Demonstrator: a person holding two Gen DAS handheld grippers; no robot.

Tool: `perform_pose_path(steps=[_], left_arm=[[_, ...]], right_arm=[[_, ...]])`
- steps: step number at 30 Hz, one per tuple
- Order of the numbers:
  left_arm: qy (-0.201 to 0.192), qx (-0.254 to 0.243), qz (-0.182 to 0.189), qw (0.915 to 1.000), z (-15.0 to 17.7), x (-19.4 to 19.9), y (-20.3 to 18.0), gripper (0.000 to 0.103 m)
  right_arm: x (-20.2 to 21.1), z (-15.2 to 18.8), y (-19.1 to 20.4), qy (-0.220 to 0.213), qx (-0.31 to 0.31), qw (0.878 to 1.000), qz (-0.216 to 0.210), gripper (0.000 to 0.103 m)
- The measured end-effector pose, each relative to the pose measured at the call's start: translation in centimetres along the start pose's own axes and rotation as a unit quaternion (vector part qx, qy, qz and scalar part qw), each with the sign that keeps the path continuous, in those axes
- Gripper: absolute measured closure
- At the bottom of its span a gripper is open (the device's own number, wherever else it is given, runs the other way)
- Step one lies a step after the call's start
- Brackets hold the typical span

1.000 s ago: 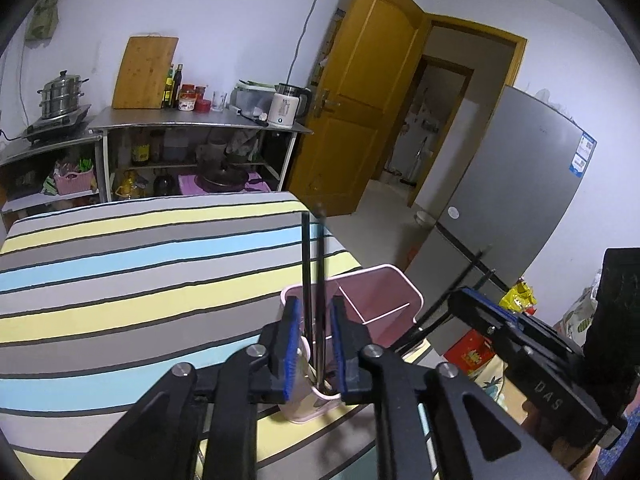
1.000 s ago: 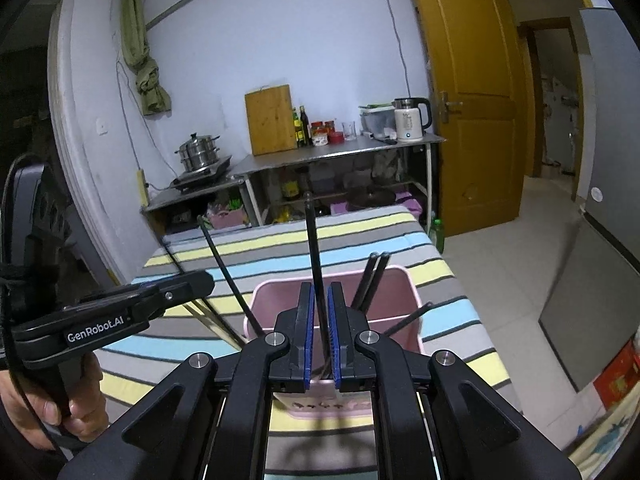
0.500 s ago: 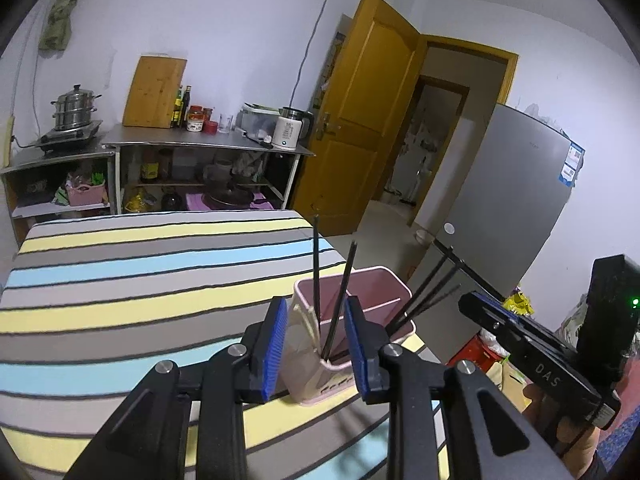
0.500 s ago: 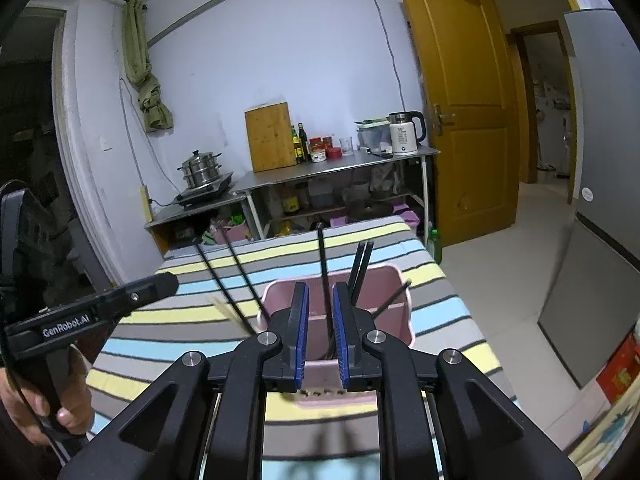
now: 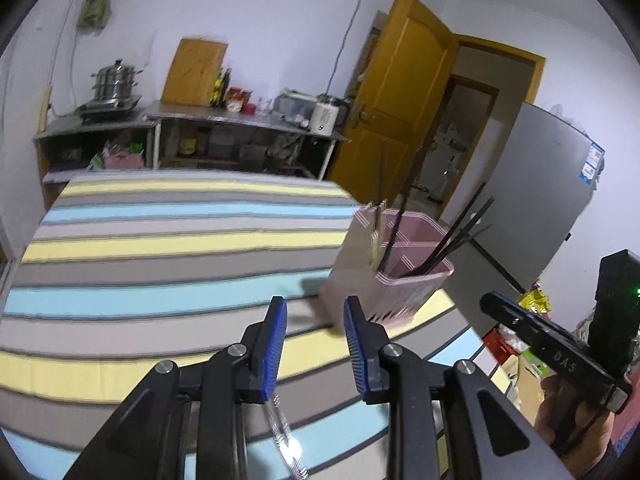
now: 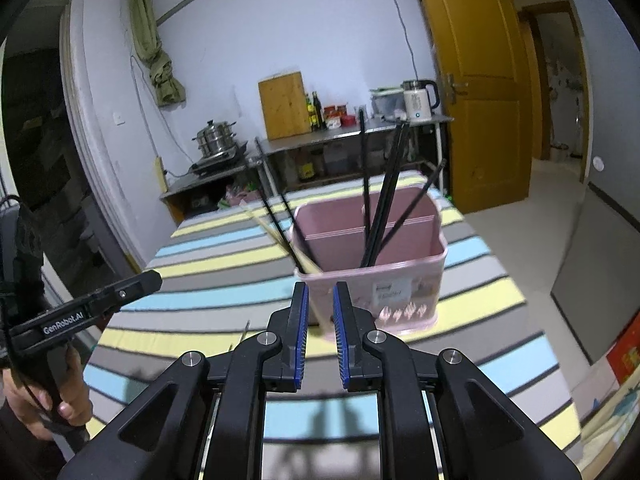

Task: Organize utensils
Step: 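Move both open tools back toward the metal chopsticks, then grasp a metal chopstick with the left tool while the right tool grasps another metal chopstick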

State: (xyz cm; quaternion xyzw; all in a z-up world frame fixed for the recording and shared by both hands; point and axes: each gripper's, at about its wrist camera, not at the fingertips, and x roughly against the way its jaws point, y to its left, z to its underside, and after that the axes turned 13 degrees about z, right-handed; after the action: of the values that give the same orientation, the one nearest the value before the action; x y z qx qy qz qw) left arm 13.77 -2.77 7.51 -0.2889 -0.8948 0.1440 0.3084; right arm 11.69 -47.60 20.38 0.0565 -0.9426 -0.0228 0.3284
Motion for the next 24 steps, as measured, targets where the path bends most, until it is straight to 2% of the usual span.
perform_pose_path(steps=[8,18,24], left_arm=[[0.038,0.036,-0.032,0.9981,4.0,-0.7,3.3,0.074],[0.091,0.065,-0.058,0.992,7.2,-5.3,5.8,0.074],[0.11,0.072,-0.069,0.9889,8.3,-7.5,6.2,0.083]], right_arm=[[-1.1,3.0,1.9,0.04,0.02,0.999,-0.019,0.09],[-2.9,4.8,3.1,0.075,0.035,0.996,-0.03,0.09],[-3.8,5.3,3.3,0.087,0.035,0.995,-0.032,0.09]])
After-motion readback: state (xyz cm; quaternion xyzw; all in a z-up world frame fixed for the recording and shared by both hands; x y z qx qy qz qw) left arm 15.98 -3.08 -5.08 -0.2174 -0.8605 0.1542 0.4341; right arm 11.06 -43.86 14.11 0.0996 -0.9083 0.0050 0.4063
